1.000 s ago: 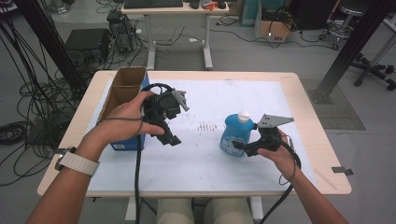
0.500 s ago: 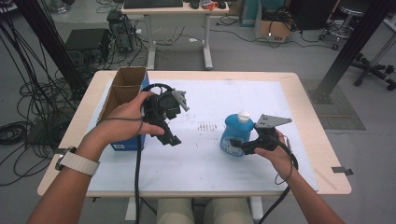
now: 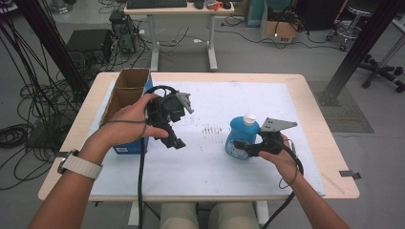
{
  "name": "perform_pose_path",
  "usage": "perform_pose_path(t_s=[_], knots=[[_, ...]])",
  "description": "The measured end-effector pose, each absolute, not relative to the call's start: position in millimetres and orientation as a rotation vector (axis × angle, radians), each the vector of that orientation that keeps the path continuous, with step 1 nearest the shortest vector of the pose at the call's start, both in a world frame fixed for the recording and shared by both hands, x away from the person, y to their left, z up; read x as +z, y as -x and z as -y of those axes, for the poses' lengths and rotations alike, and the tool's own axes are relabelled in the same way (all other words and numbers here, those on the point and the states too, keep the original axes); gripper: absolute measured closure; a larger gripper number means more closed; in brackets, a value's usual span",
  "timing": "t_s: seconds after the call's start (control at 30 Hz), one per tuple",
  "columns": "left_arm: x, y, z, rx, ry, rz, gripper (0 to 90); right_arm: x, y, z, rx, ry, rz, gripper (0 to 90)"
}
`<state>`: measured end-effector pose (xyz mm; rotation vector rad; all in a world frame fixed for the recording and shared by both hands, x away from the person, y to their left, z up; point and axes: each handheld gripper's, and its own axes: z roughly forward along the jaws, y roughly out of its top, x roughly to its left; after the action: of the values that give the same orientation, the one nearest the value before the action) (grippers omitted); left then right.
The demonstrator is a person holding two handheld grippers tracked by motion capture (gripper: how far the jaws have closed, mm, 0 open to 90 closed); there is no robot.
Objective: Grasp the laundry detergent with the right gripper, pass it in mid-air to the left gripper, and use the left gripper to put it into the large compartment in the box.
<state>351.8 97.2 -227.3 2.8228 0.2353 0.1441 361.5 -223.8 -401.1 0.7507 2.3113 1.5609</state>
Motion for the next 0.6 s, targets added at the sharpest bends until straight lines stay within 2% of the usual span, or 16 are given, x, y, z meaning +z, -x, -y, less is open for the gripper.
perform_pose_path(t_s=[0.23,0.3,0.6], knots=[[-227.3,-352.3,-97.3,0.142,-2.825,-0.237,14.1,-401.9,-361.8,223.5,1.576,-0.743,-2.305,35.6],[-227.2,-352.7,-97.2,0.145,-2.827,-0.233,14.0,-403.4,-361.4,223.5,1.59,-0.73,-2.308,40.2],[-227.5,-352.8,-97.5,0.143,-2.824,-0.239,14.1,-404.3,-359.8,223.7,1.583,-0.694,-2.293,42.4]])
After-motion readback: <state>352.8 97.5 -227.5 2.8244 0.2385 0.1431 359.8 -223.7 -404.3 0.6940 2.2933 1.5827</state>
